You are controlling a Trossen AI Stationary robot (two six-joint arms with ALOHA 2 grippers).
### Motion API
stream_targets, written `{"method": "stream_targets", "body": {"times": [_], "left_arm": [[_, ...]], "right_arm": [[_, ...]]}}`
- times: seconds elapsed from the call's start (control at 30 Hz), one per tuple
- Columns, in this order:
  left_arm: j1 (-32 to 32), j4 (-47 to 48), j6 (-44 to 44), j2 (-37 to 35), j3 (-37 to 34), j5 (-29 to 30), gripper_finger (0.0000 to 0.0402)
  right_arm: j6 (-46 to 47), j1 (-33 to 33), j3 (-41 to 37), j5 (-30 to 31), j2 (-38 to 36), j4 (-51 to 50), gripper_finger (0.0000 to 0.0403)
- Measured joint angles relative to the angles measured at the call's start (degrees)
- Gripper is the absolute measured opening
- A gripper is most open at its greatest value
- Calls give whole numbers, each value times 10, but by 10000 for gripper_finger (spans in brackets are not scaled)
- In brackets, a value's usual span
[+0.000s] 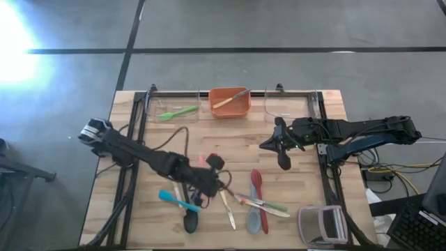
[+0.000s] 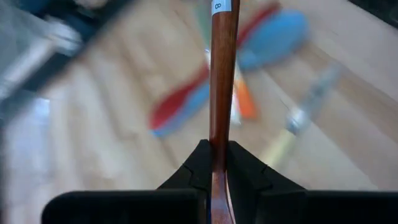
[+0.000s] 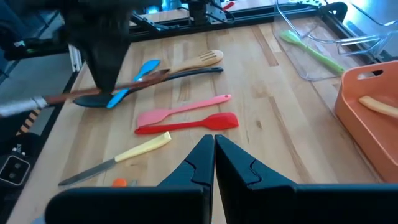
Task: Pick & Place Kitchen Items
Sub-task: Put the wooden serving spoon into the right transparent bin
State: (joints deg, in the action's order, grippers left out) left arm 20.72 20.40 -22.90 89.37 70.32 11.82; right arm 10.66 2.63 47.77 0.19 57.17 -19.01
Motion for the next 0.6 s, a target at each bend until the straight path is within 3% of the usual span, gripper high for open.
{"method": "stream_targets", "body": {"times": [0.37,0.6], "left_arm": [[-84,-271,22,-62,-87,-10,28],[-170,-454,134,-73,-154,-116,28]], "right_arm": [[-32,1,-5,0,0,10,8],[-47,1,-8,0,0,35,8]]}}
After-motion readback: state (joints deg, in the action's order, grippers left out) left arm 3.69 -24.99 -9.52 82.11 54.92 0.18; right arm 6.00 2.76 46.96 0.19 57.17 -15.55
